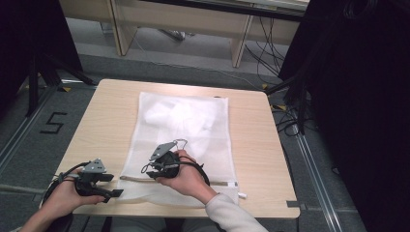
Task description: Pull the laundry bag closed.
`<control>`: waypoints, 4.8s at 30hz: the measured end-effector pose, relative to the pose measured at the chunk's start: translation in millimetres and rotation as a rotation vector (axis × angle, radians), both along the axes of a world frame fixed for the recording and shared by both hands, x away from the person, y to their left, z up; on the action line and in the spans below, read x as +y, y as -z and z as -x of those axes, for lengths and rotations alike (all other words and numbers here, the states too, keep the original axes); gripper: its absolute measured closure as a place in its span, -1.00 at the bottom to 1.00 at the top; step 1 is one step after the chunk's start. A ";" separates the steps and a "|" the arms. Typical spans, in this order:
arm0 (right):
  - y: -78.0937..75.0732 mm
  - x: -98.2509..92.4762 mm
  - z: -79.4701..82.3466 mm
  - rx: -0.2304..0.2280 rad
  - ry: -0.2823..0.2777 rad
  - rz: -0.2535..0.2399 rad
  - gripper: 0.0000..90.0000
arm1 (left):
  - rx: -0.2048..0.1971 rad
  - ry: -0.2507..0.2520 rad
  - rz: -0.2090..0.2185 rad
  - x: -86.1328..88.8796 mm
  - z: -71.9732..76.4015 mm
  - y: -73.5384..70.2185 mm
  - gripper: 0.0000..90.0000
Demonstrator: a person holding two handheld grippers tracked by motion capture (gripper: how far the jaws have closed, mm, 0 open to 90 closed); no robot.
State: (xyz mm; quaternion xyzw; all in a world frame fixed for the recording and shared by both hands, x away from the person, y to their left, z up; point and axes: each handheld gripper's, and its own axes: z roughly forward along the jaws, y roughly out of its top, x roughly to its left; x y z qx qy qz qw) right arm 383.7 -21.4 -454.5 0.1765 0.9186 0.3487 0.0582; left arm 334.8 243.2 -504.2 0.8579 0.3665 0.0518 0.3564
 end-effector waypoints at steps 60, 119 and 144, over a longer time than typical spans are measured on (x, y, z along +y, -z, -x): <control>32.9 87.5 -10.7 0.097 -0.106 0.049 0.69 | 0.011 0.000 0.020 -0.2 -0.1 0.2 -0.39; -0.8 69.4 -4.5 0.049 -0.158 0.124 0.83 | 0.111 -0.067 0.237 -7.6 -13.1 -3.0 0.89; 9.1 60.3 -2.1 0.080 -0.137 0.158 0.83 | 0.114 -0.083 0.239 -6.2 -12.5 -3.6 0.89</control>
